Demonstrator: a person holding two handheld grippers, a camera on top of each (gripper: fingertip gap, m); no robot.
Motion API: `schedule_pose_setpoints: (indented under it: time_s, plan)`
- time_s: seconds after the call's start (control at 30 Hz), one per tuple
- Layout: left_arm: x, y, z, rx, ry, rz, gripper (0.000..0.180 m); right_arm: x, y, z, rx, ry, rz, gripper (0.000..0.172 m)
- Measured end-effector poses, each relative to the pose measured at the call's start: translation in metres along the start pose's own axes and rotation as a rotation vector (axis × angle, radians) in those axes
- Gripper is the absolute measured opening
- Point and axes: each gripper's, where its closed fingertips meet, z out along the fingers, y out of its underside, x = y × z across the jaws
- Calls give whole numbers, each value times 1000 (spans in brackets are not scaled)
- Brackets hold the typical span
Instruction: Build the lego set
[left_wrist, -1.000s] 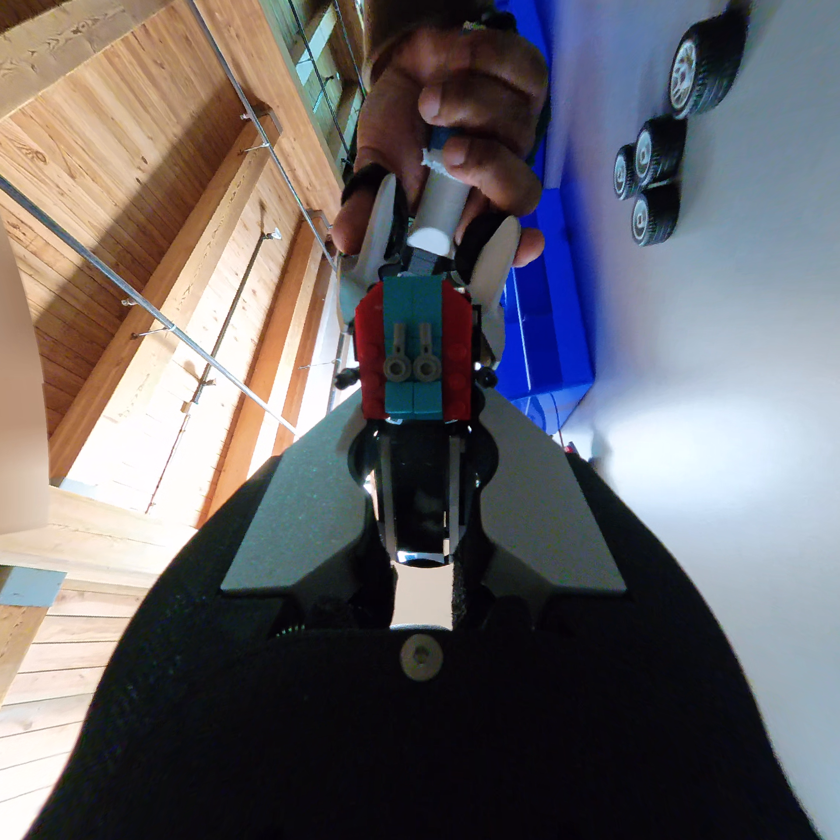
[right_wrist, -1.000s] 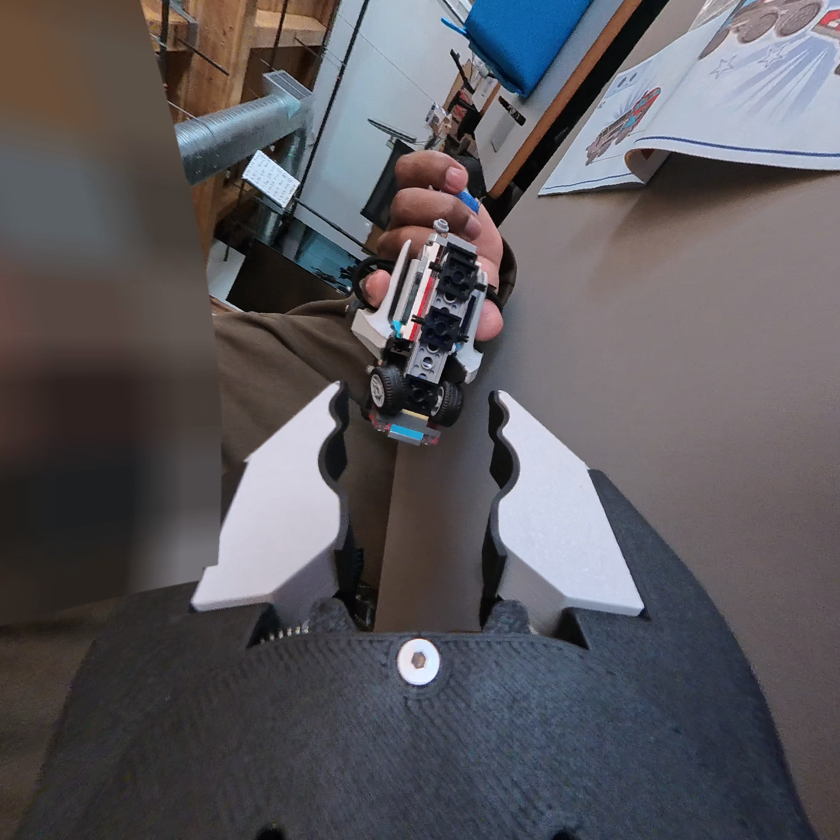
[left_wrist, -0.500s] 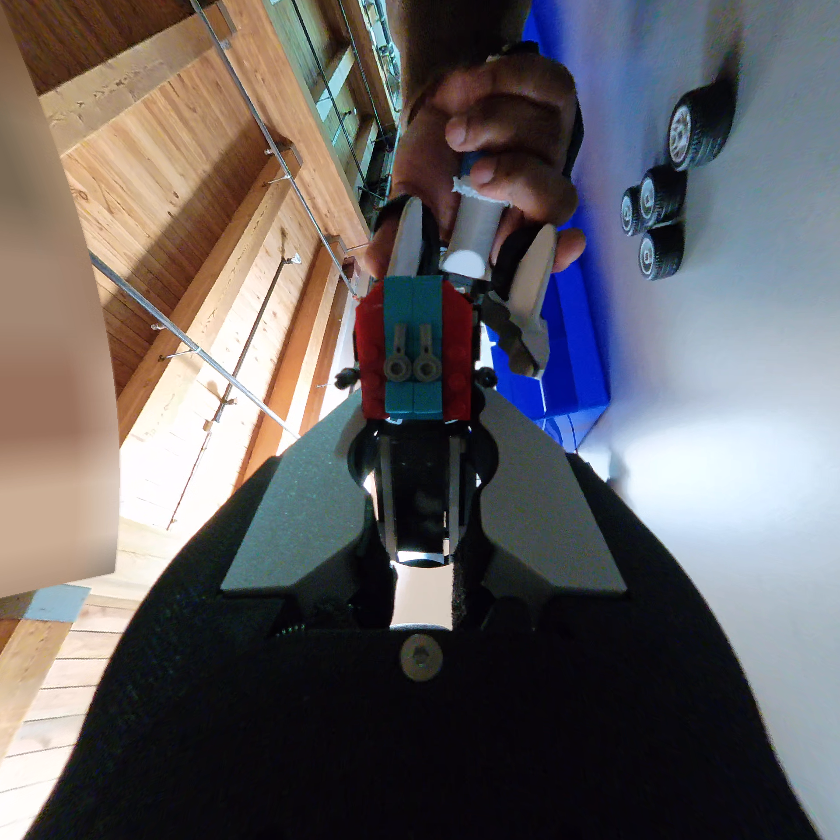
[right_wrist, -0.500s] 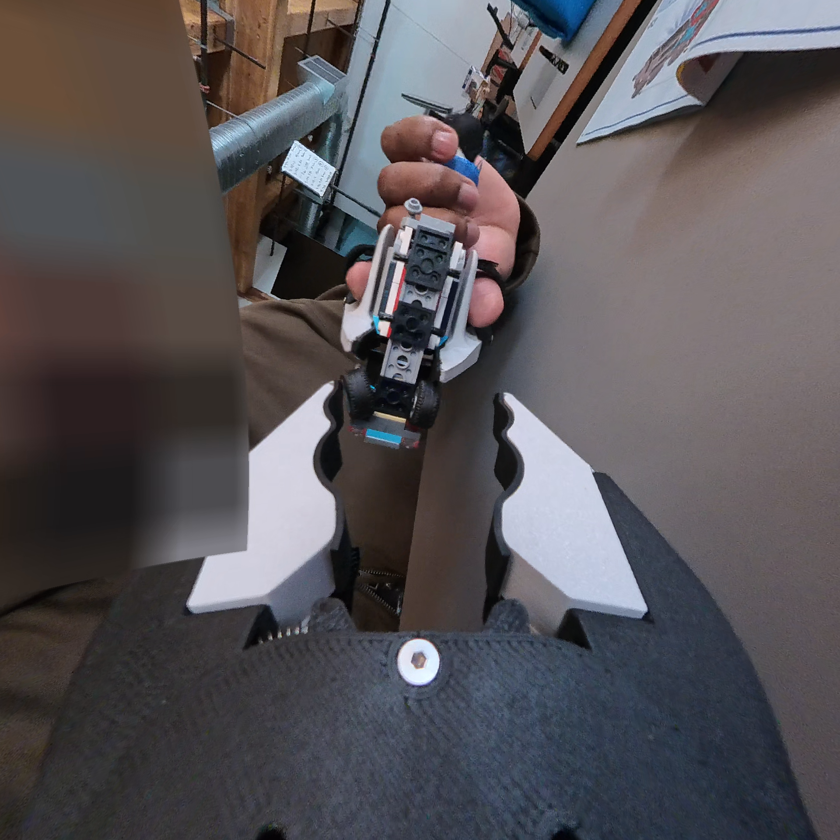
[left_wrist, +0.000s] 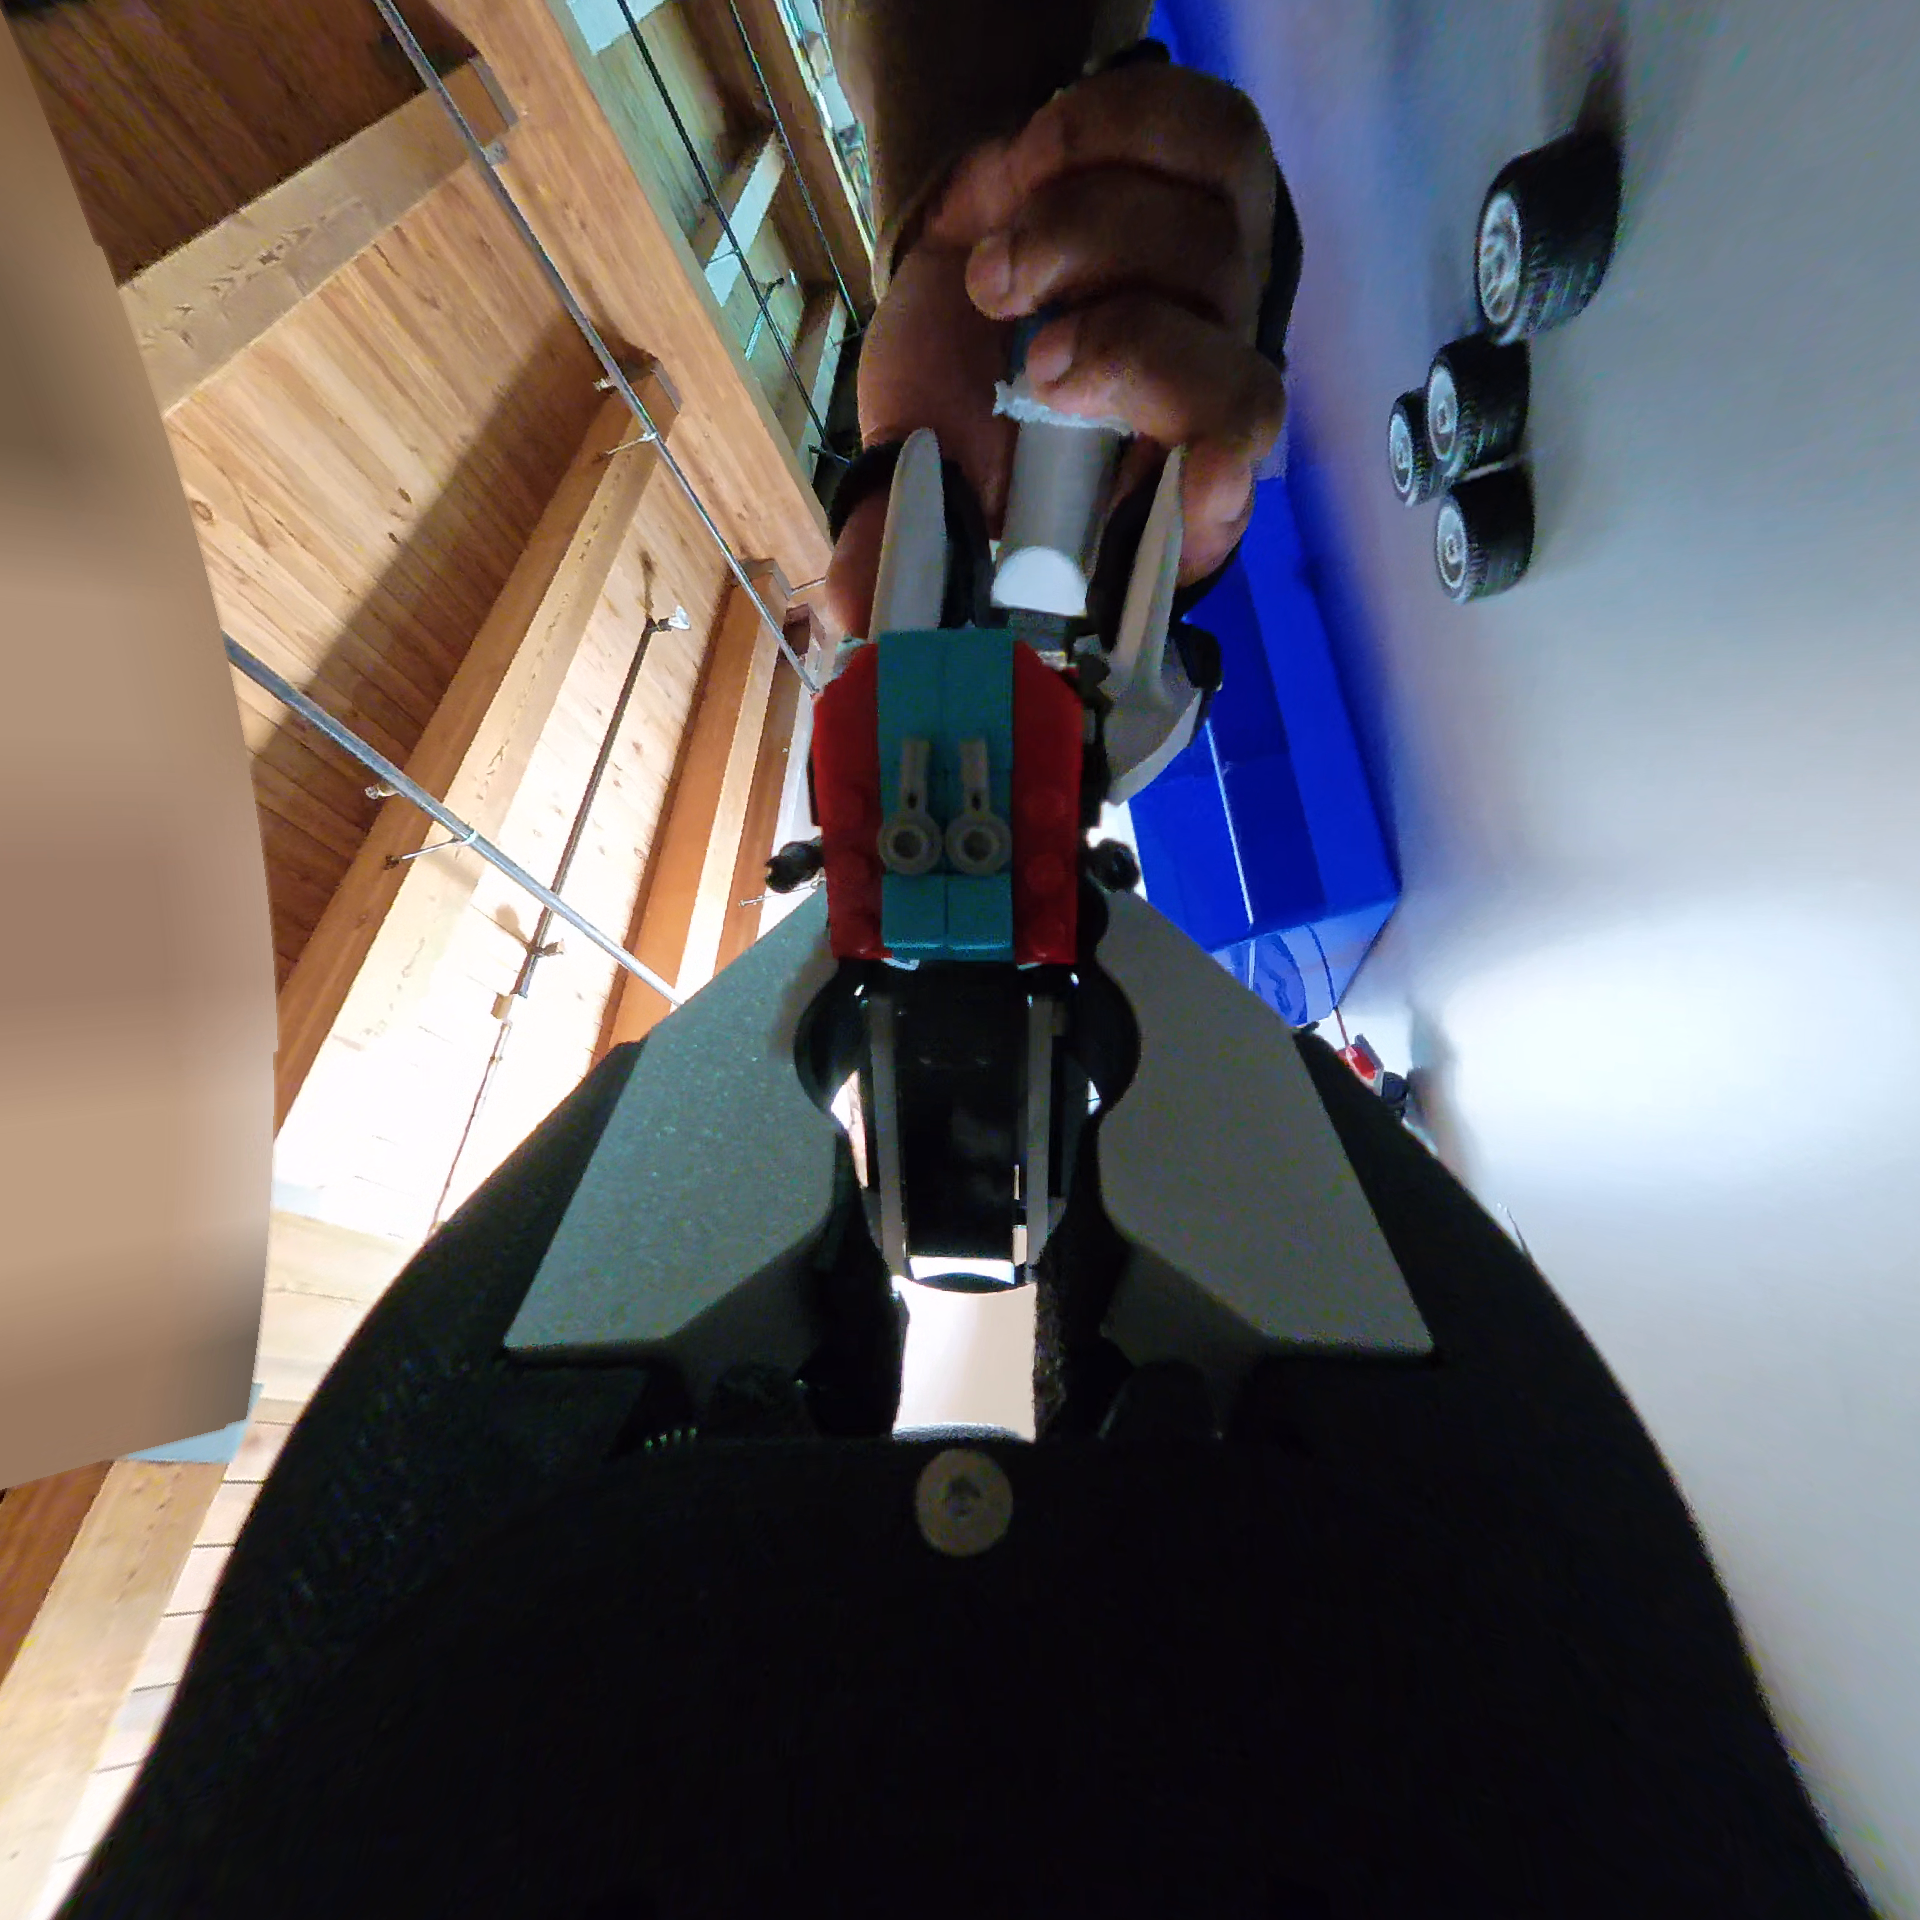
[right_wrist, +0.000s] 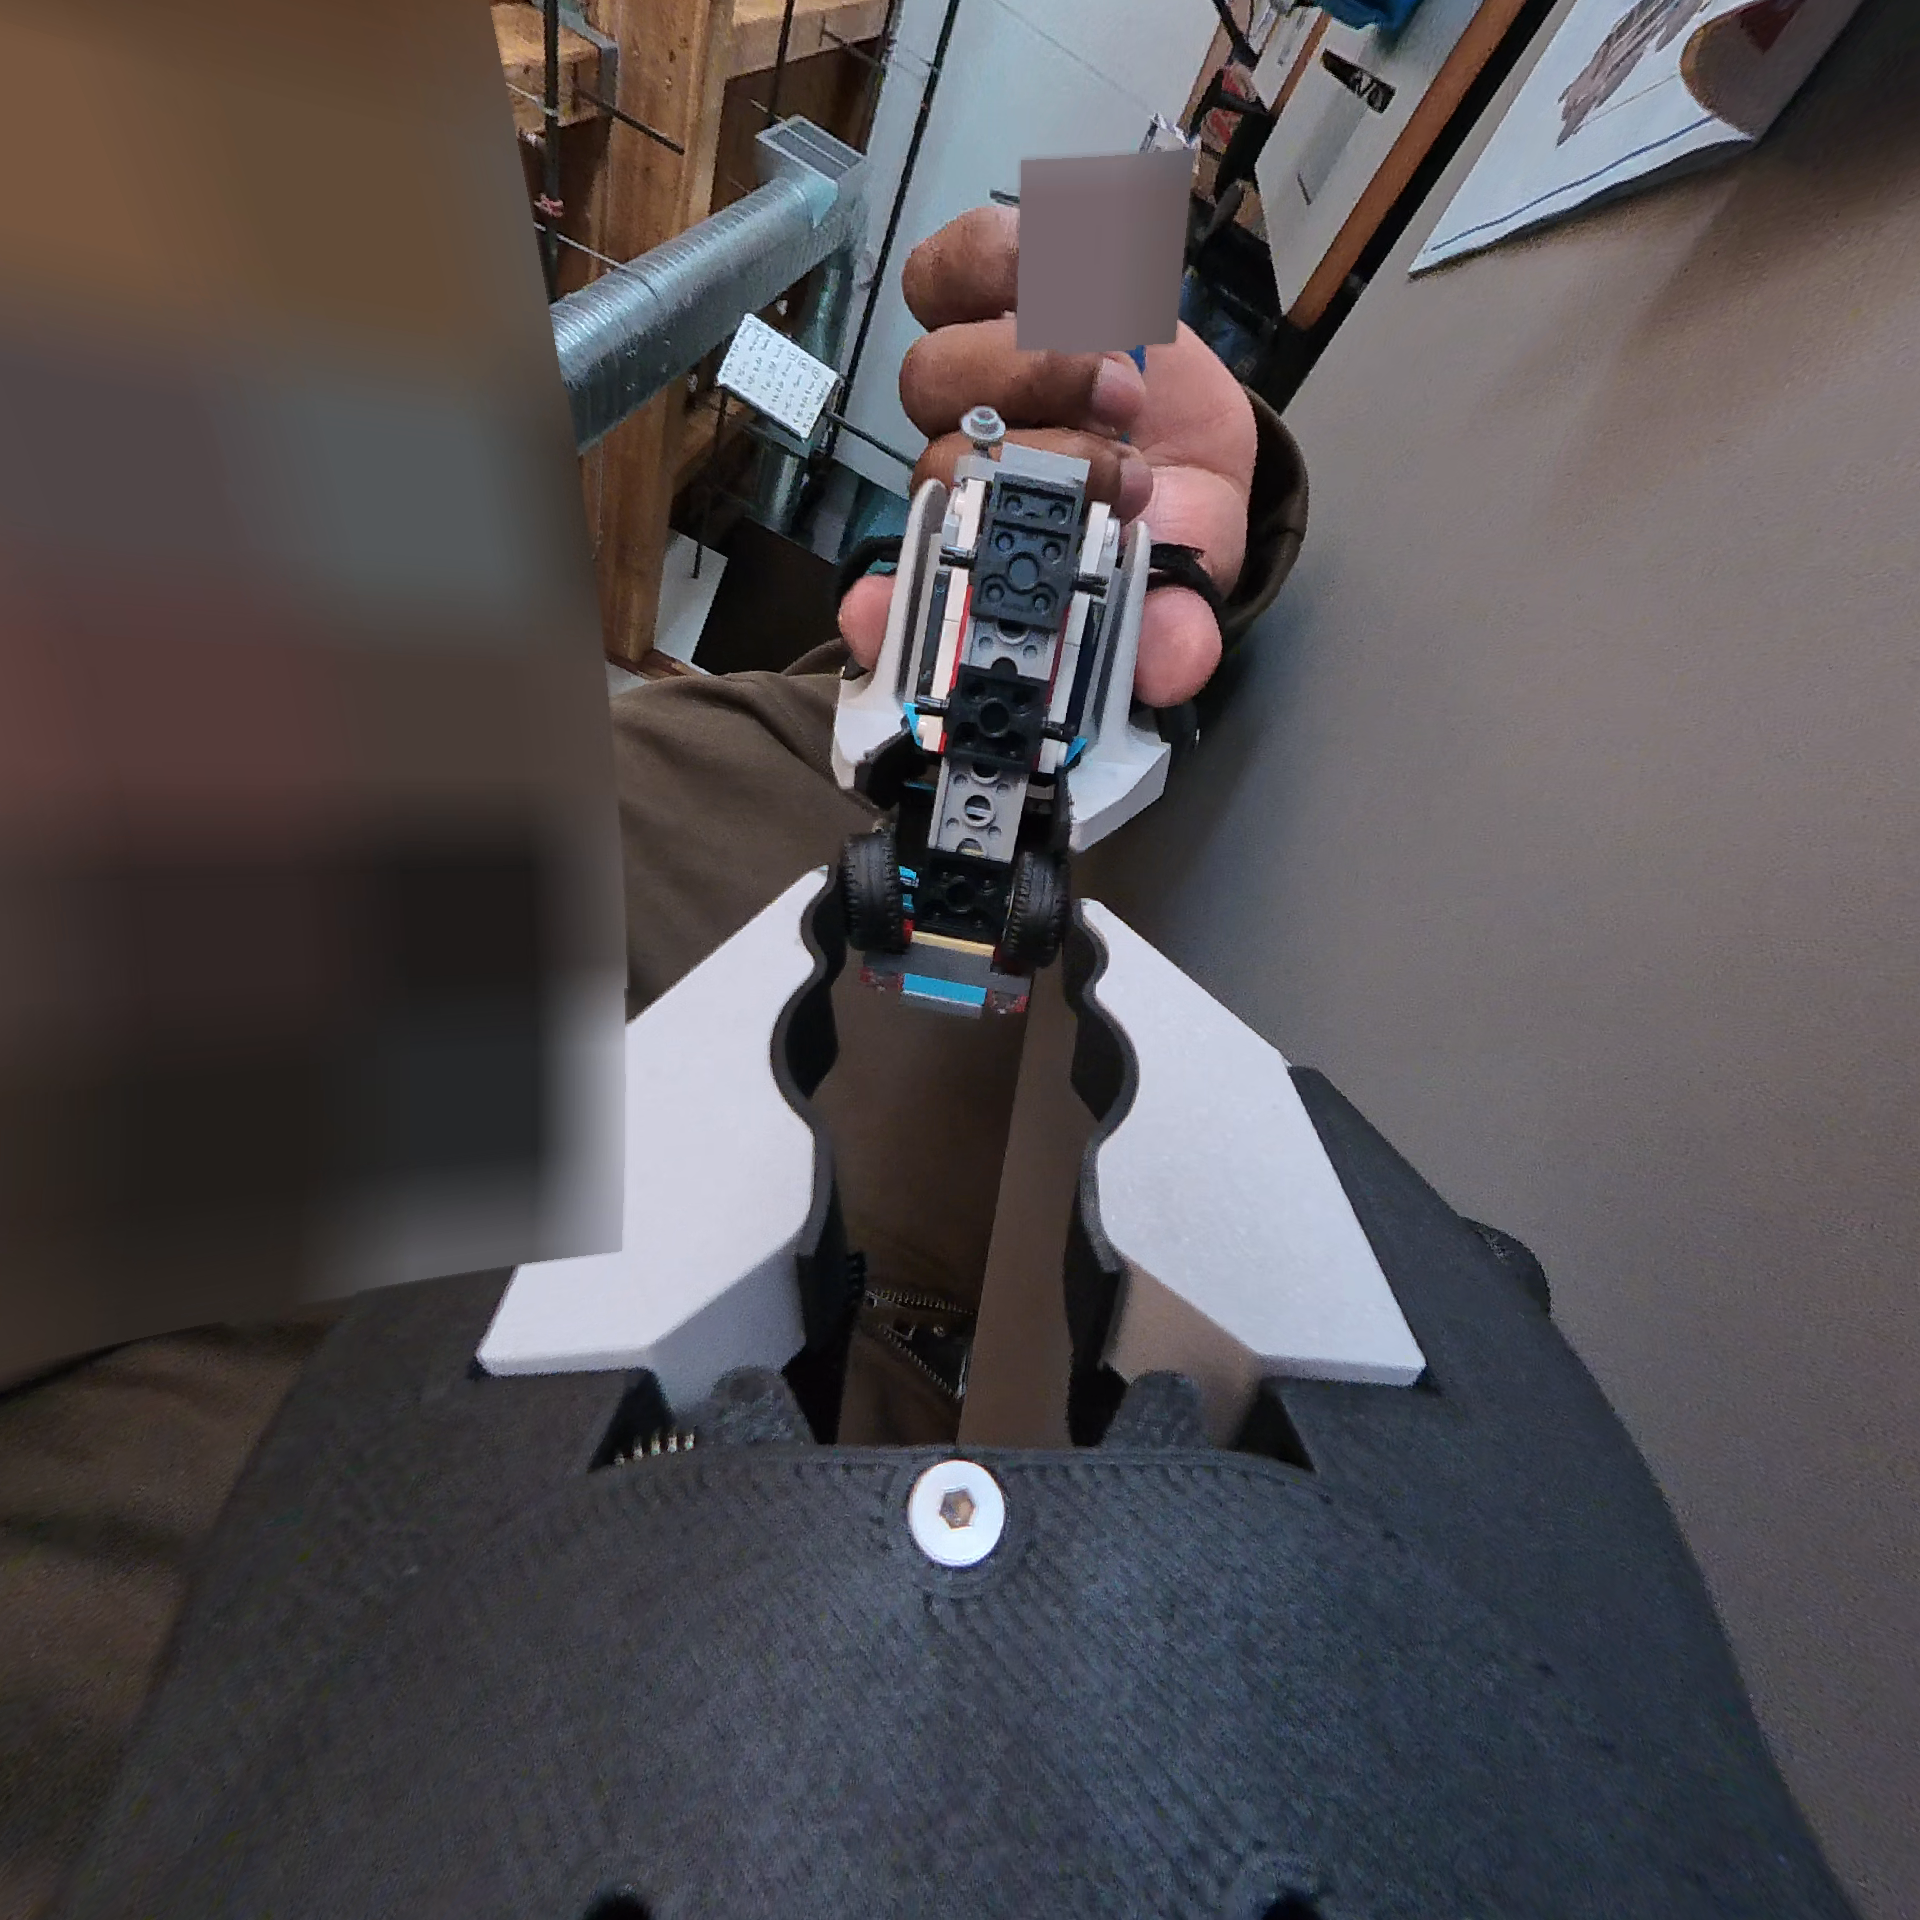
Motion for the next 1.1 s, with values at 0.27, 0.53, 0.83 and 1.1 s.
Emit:
schedule_pose_setpoints:
  time_s: [0.27, 0.53, 0.83, 1.1]
  plan:
    - [2, 4, 0, -10, 10, 4, 37, 2, -3, 1, 32, 6, -7, 41]
    - [4, 9, 0, -29, 17, -13, 38, 4, -8, 0, 67, 10, -5, 41]
    - [2, 8, 0, -28, 12, -22, 37, 4, -4, 3, 46, 10, -13, 44]
    - [1, 13, 0, -43, 3, -61, 37, 5, -9, -3, 64, 31, -38, 45]
